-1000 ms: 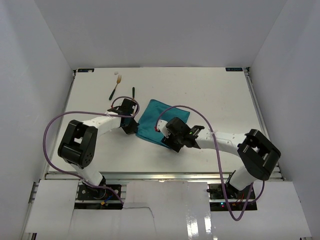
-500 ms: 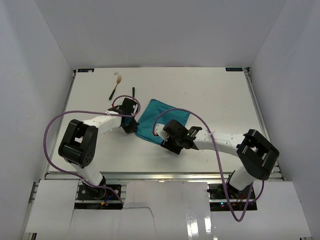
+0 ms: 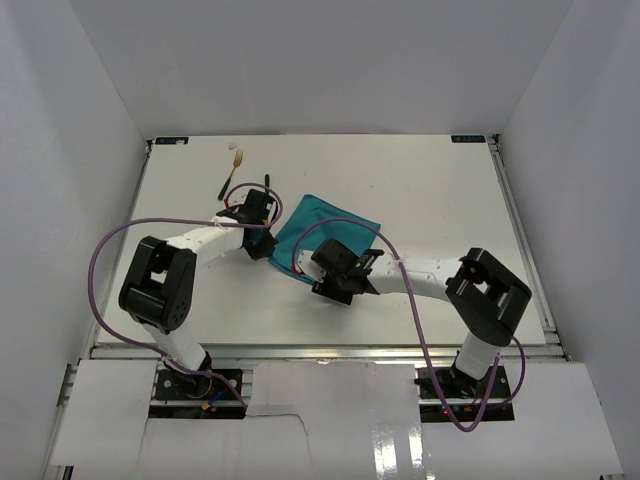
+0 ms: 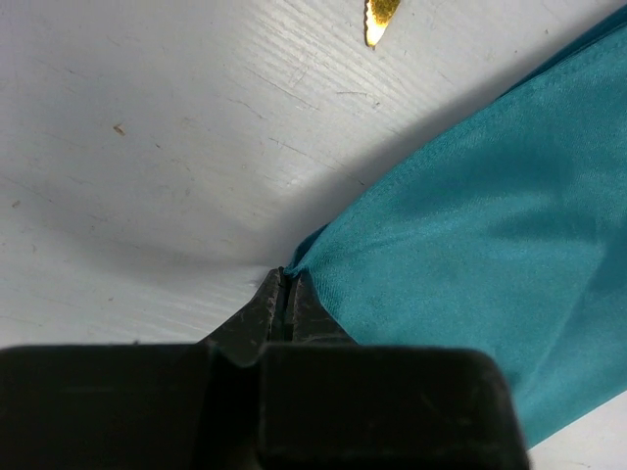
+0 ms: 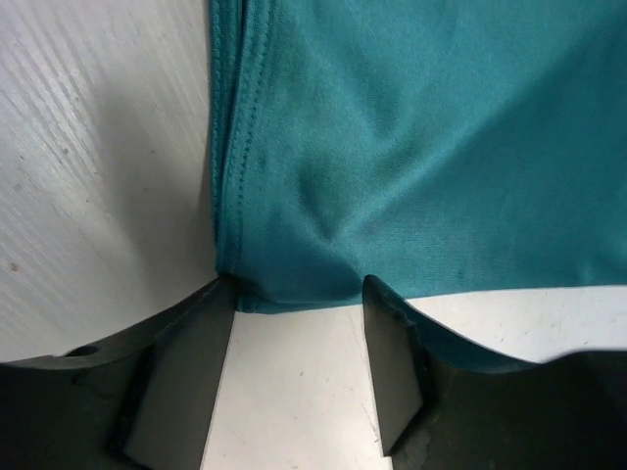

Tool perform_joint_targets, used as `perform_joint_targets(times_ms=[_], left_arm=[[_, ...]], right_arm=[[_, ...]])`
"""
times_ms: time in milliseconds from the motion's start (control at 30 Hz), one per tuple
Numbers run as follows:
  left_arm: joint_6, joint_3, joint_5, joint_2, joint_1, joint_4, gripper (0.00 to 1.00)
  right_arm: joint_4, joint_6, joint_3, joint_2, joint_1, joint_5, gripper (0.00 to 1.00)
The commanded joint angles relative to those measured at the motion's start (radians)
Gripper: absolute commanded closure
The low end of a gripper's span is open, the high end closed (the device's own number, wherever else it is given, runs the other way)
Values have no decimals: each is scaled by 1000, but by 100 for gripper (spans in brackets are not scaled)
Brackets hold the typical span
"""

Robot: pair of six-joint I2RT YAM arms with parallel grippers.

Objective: Fold the napkin into a case and place the utensils inside
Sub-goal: Fold the napkin at the center of the board.

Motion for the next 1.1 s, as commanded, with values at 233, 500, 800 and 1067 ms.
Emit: perform_joint_targets(times_ms=[233, 500, 800, 1067], left_arm=[[7, 31, -49, -8, 0, -11, 100], [-16, 47, -92, -40, 5, -53, 100], [-48, 18, -132, -152, 5, -86, 100], [-60, 88, -170, -129, 5, -137, 100]], right_arm=[[-32, -14, 29, 39, 10, -23, 88], [40, 12, -27, -69, 10, -184, 92], [111, 68, -73, -182, 1, -434, 92], [186, 192, -101, -194, -91, -670, 92]])
